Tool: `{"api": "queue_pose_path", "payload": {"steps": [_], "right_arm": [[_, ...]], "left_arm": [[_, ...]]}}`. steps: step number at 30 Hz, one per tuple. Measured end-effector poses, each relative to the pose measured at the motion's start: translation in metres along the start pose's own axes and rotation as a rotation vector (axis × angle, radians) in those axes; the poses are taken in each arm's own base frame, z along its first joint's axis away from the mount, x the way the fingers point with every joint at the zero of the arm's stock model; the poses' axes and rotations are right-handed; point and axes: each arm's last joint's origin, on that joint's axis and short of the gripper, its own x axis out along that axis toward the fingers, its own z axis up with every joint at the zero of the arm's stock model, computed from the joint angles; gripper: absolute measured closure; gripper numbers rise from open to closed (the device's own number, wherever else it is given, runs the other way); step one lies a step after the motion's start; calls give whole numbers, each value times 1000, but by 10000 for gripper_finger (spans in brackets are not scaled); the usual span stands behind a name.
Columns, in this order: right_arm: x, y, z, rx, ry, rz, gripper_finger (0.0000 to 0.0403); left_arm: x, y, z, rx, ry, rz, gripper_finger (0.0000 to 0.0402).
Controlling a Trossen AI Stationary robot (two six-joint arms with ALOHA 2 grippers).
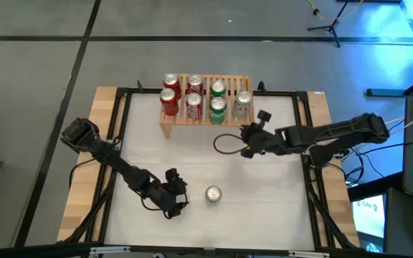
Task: Place canned beverage on shelf
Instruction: Adjust the silver soda can on the shelf
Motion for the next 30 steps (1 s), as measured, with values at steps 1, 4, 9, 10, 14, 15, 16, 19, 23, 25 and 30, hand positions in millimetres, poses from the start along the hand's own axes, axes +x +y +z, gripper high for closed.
{"api": "queue_pose_path", "payload": {"steps": [1, 4, 9, 10, 14, 15, 16, 19, 23, 25, 30], "right_arm": [[2, -3, 0, -8, 6, -9, 375], [9, -11, 0, -26, 24, -29, 397], [16, -20, -1, -44, 47, -23, 377], [18, -22, -1, -42, 52, -21, 376], [23, -30, -2, -44, 66, -32, 379], [25, -32, -2, -41, 69, -38, 380], [26, -34, -2, -37, 73, -43, 382], [29, -38, -3, -42, 81, -54, 383], [33, -44, -1, -31, 62, -49, 384], [35, -48, 0, -19, 58, -52, 384], [40, -56, -2, 4, 71, -65, 384]], "left_arm": [[0, 0, 0, 0, -2, 4, 46], [0, 1, 0, 1, -9, 14, 46], [0, 1, 0, 1, -14, 22, 46], [0, 1, 0, 2, -14, 22, 46], [0, 1, 0, 2, -14, 22, 46], [0, 1, 0, 3, -14, 23, 46], [0, 1, 0, 3, -14, 22, 46], [0, 1, 0, 14, -14, 23, 46], [0, 1, 0, 27, -14, 23, 46], [0, 1, 1, 25, -16, 22, 46], [0, 1, 1, 23, -18, 21, 46]]}}
